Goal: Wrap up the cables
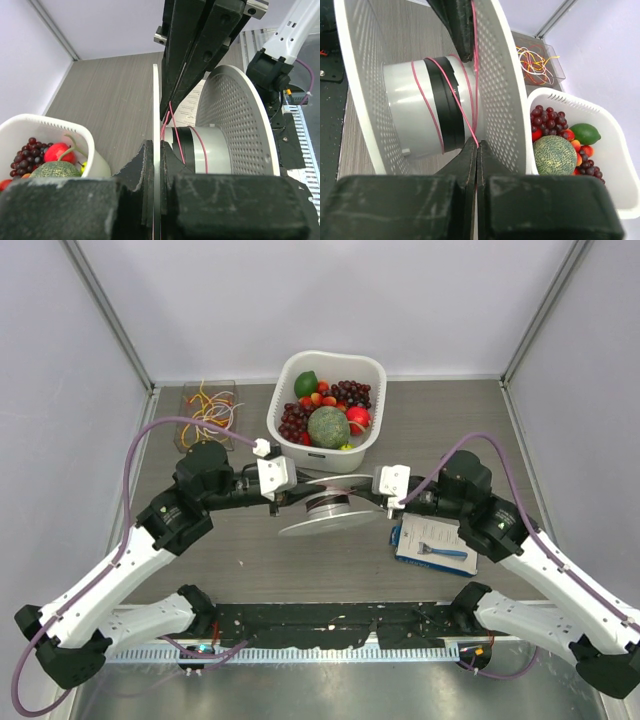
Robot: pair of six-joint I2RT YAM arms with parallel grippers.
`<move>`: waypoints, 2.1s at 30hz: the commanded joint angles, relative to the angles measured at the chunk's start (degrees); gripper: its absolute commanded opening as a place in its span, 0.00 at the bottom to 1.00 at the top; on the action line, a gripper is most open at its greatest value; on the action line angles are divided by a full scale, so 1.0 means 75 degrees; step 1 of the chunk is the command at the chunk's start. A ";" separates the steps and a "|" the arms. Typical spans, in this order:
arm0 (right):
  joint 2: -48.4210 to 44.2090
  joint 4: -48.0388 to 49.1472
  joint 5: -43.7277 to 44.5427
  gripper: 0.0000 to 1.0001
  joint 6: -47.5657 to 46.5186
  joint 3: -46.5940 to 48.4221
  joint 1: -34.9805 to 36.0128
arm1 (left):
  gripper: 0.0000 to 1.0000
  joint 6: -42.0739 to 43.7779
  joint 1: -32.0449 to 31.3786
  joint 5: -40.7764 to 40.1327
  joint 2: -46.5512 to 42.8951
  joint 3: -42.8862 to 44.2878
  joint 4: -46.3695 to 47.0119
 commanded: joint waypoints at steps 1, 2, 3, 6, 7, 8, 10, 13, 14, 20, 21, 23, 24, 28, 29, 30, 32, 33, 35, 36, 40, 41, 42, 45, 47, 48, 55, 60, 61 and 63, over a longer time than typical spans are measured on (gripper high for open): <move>-0.0355 0.0489 0.0040 0.01 -0.0926 -0.0218 -0.0094 | 0.00 0.0021 0.0041 0.0629 -0.0136 0.0505 0.0260; -0.0379 0.0559 0.0028 0.01 -0.0985 -0.0324 -0.0094 | 0.00 -0.0037 0.0041 0.0652 -0.0125 0.0517 0.0319; -0.0449 0.0583 0.0051 0.01 -0.1090 -0.0394 -0.0094 | 0.00 -0.0119 0.0041 0.0676 -0.0090 0.0552 0.0401; -0.0637 0.0945 0.0250 0.01 -0.1173 -0.0804 -0.0094 | 0.00 -0.0365 0.0041 0.0676 -0.0054 0.0634 0.0600; -0.0707 0.0982 0.0285 0.01 -0.1231 -0.0921 -0.0094 | 0.00 -0.0412 0.0041 0.0688 -0.0020 0.0670 0.0647; -0.0754 0.0994 0.0286 0.01 -0.1255 -0.0945 -0.0094 | 0.00 -0.0424 0.0041 0.0723 -0.0008 0.0681 0.0671; -0.0790 0.0982 0.0286 0.01 -0.1337 -0.1028 -0.0083 | 0.00 -0.0343 0.0041 0.0770 -0.0031 0.0682 0.0683; -0.0801 0.0947 0.0321 0.01 -0.1454 -0.1051 -0.0094 | 0.00 0.0078 0.0041 0.0747 -0.0078 0.0588 0.0589; -0.0767 0.0935 0.0332 0.01 -0.1454 -0.1051 -0.0094 | 0.00 0.0265 0.0041 0.0677 -0.0078 0.0553 0.0542; -0.0707 0.0853 0.0356 0.01 -0.1279 -0.1238 -0.0083 | 0.00 0.0900 0.0029 0.0429 -0.0007 0.0389 0.0050; -0.0696 0.0853 0.0333 0.01 -0.1267 -0.1297 -0.0094 | 0.00 0.0865 0.0041 0.0488 -0.0007 0.0307 0.0038; -0.0731 0.0958 0.0286 0.01 -0.1185 -0.1518 -0.0094 | 0.00 0.0783 0.0041 0.0442 0.0027 0.0155 -0.0032; -0.0754 0.1028 0.0286 0.01 -0.1104 -0.1636 -0.0106 | 0.00 0.0783 0.0041 0.0384 0.0028 0.0096 -0.0113; -0.0743 0.1696 0.0368 0.01 -0.0892 -0.2338 -0.0094 | 0.00 0.1110 0.0041 -0.0154 0.0016 -0.0418 -0.0080; -0.0696 0.1987 0.0368 0.01 -0.0892 -0.2456 -0.0106 | 0.00 0.1250 0.0029 -0.0318 0.0016 -0.0524 0.0002; -0.0603 0.2141 0.0391 0.01 -0.0915 -0.2666 -0.0095 | 0.00 0.1391 0.0041 -0.0436 0.0028 -0.0641 0.0038; -0.0439 0.2678 0.0472 0.01 -0.1043 -0.2948 -0.0094 | 0.00 0.1812 0.0041 -0.0589 0.0098 -0.0806 0.0096; -0.0310 0.3052 0.0508 0.01 -0.1114 -0.3054 -0.0094 | 0.00 0.2000 0.0041 -0.0659 0.0110 -0.0899 0.0143; -0.0181 0.3697 0.0730 0.01 -0.1371 -0.3429 -0.0083 | 0.00 0.2258 0.0041 -0.0718 0.0110 -0.1122 0.0365; -0.0157 0.3944 0.0859 0.01 -0.1523 -0.3708 -0.0094 | 0.00 0.2422 0.0041 -0.0684 0.0145 -0.1216 0.0447; -0.0040 0.4918 0.0778 0.01 -0.2390 -0.4529 -0.0094 | 0.00 0.2856 0.0041 -0.0660 0.0192 -0.1590 0.0729; -0.0005 0.5198 0.0685 0.01 -0.2705 -0.4648 -0.0094 | 0.00 0.2985 0.0041 -0.0660 0.0215 -0.1708 0.0799; 0.0042 0.5386 0.0661 0.01 -0.2813 -0.4950 -0.0083 | 0.00 0.3218 0.0029 -0.0672 0.0204 -0.1813 0.0858; 0.0392 0.6324 0.0660 0.01 -0.3444 -0.5398 -0.0024 | 0.00 0.3664 0.0006 -0.0823 0.0122 -0.2305 0.1244; 0.0697 0.6793 0.0754 0.01 -0.3656 -0.5574 -0.0012 | 0.00 0.3945 -0.0088 -0.0975 0.0075 -0.2598 0.1455; 0.0931 0.6968 0.0778 0.01 -0.3704 -0.5598 0.0011 | 0.00 0.3993 -0.0111 -0.1116 0.0028 -0.2762 0.1584; 0.2127 0.8528 0.0742 0.01 -0.4862 -0.6195 0.0210 | 0.00 0.4754 -0.0322 -0.1457 -0.0160 -0.3922 0.2733; 0.3180 0.9627 0.1198 0.01 -0.5438 -0.6395 0.0538 | 0.00 0.5434 -0.0638 -0.1655 -0.0382 -0.4743 0.3272; 0.3334 0.9828 0.1316 0.01 -0.5485 -0.6418 0.0562 | 0.00 0.5516 -0.0732 -0.1772 -0.0406 -0.4918 0.3412; 0.3884 1.0448 0.1597 0.01 -0.5602 -0.6488 0.0644 | 0.00 0.5680 -0.0931 -0.2018 -0.0418 -0.5235 0.3728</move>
